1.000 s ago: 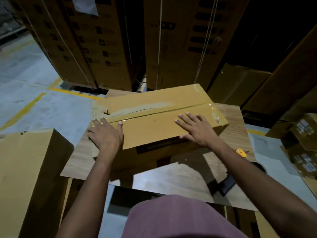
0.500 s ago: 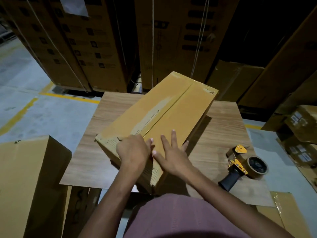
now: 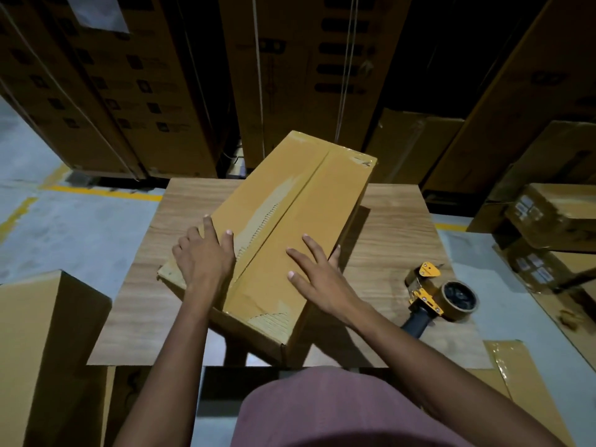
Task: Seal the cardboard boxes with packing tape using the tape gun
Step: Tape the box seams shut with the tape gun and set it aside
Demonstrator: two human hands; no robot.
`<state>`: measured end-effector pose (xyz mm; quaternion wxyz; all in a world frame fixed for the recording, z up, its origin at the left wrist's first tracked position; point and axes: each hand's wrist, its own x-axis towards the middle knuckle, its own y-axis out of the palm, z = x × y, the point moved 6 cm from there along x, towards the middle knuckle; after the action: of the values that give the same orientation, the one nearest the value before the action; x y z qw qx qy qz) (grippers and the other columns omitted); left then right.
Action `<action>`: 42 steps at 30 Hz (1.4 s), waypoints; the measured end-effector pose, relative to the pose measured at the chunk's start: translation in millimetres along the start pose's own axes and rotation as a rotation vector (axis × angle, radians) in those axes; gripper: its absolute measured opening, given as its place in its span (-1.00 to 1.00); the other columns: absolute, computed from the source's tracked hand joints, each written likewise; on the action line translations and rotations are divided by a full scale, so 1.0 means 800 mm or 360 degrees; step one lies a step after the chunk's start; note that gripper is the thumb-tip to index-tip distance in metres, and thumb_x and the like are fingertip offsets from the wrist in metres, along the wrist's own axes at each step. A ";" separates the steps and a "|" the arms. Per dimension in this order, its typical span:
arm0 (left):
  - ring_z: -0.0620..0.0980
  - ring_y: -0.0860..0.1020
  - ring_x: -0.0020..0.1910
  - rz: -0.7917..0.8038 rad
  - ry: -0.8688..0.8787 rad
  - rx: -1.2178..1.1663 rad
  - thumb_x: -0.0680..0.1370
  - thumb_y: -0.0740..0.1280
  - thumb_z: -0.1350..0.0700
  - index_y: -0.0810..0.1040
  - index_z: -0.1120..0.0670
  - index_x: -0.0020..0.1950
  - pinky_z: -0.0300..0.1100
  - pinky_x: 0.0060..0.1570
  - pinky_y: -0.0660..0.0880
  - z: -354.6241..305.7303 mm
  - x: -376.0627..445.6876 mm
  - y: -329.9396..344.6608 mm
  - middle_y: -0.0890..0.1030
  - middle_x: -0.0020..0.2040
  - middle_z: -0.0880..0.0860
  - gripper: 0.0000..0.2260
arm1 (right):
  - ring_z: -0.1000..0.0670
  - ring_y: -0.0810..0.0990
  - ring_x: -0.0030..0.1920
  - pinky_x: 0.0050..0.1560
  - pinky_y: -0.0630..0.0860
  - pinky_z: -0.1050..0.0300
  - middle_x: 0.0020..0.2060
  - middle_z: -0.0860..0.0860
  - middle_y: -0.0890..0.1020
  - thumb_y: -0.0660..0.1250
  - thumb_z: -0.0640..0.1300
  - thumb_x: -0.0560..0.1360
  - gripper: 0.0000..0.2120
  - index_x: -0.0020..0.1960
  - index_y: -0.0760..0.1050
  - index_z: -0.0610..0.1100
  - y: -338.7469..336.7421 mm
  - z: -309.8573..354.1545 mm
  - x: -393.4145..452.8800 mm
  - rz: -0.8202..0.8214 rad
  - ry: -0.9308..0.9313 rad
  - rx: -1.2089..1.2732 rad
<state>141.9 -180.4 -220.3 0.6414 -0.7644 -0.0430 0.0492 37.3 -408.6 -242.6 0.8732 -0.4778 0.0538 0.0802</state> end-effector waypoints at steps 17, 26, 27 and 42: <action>0.11 0.59 0.20 0.0472 0.0239 0.0325 0.73 -0.01 -0.13 0.57 0.07 0.28 -0.12 -0.13 0.34 -0.161 -0.182 -0.010 0.55 0.36 0.17 -0.55 | -0.39 -0.26 0.62 0.56 -0.20 -0.43 0.68 -0.07 -0.20 0.02 0.26 0.69 -0.34 0.69 -0.07 0.05 -0.086 -0.072 -0.001 0.0141 0.0622 -0.0409; 0.15 0.62 -0.05 -0.0052 0.0948 -0.0124 0.70 0.14 -0.10 0.63 0.10 0.01 -0.10 -0.21 0.48 -0.266 -0.086 -0.030 0.63 -0.07 0.12 -0.63 | -0.25 -0.18 0.66 0.55 -0.28 -0.41 0.66 -0.25 -0.08 -0.19 0.69 0.37 0.12 0.66 0.13 -0.05 -0.021 -0.039 -0.116 0.0050 -0.0041 -0.0752; 0.14 0.59 0.04 -0.0026 0.1133 -0.0175 0.69 0.17 -0.10 0.64 0.10 0.14 -0.05 -0.11 0.53 -0.291 -0.076 -0.020 0.63 0.02 0.13 -0.65 | -0.26 -0.15 0.66 0.55 -0.26 -0.42 0.66 -0.26 -0.02 -0.15 0.70 0.36 0.13 0.65 0.15 -0.06 -0.021 -0.038 -0.115 0.0026 -0.0052 -0.0768; 0.05 0.38 0.41 0.0125 0.1673 0.0271 0.72 -0.06 -0.16 0.39 -0.05 0.48 0.12 0.29 0.25 -0.366 0.010 0.063 0.47 0.43 0.03 -0.56 | -0.25 0.34 0.55 0.49 0.26 -0.31 0.54 -0.08 0.42 -0.02 0.33 0.60 -0.34 0.56 0.39 0.02 -0.049 -0.075 -0.089 -0.0008 -0.0535 -0.0725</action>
<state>187.8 -474.4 -219.5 0.6339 -0.6322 0.3170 -0.3130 -25.8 -486.2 -230.0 0.7402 -0.6417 -0.1123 0.1662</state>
